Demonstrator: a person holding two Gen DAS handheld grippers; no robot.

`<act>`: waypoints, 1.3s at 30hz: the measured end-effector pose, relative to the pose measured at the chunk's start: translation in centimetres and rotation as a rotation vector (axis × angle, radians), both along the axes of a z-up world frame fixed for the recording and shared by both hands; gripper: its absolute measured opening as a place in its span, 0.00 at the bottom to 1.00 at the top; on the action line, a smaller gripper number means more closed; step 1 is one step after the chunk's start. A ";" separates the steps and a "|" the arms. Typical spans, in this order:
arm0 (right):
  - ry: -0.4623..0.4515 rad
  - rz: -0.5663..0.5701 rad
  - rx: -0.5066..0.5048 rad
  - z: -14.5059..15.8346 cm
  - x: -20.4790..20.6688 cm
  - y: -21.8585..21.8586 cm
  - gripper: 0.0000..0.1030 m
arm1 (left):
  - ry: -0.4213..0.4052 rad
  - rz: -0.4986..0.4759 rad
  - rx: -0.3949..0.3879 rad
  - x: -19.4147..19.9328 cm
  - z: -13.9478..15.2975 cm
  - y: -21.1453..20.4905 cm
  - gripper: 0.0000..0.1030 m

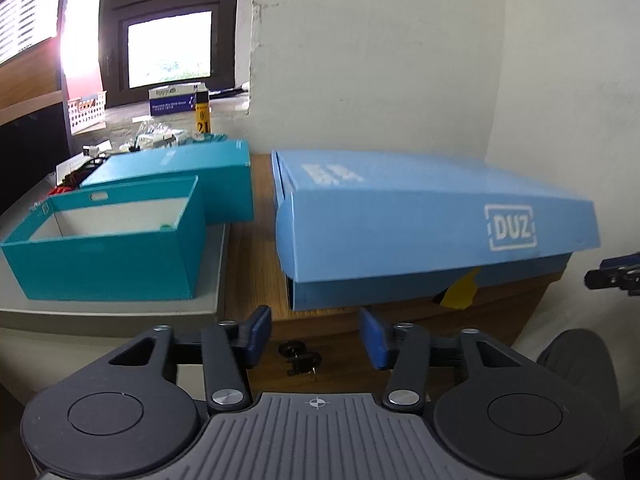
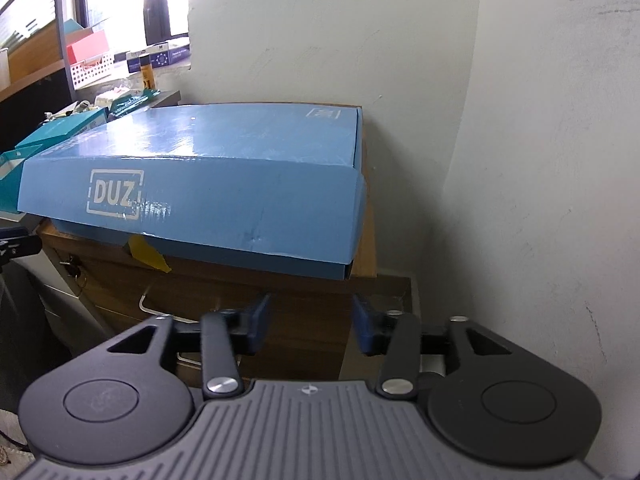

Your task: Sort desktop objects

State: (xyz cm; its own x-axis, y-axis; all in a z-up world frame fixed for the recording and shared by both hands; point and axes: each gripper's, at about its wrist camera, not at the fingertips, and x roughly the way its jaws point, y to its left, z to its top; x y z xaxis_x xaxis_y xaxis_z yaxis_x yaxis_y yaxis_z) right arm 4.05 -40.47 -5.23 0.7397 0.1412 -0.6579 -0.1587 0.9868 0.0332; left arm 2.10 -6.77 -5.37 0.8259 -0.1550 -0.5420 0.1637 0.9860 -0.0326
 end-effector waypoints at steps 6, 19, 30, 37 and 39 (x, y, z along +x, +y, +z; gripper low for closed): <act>-0.021 0.032 0.011 1.1 0.0 -0.3 0.65 | -0.013 -0.033 -0.027 0.0 2.0 0.4 0.68; -0.081 0.087 0.046 3.8 1.4 -1.8 0.65 | -0.046 -0.037 -0.017 2.6 2.8 -0.3 0.69; -0.070 0.082 0.155 2.8 3.5 -2.9 0.65 | -0.001 -0.056 -0.073 3.7 1.7 0.2 0.57; -0.062 0.089 0.198 2.0 4.4 -3.2 0.65 | 0.016 -0.061 -0.097 4.0 1.0 0.5 0.60; -0.059 0.091 0.210 1.7 4.7 -3.2 0.66 | 0.013 -0.067 -0.094 4.0 1.0 0.3 0.60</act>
State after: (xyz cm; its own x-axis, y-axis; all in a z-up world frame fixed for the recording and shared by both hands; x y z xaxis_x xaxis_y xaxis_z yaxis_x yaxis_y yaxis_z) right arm 8.71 -43.69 -3.51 0.7539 0.3385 -0.5630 -0.2549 0.9406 0.2241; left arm 6.06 -6.44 -4.40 0.8047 -0.2607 -0.5334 0.2283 0.9652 -0.1274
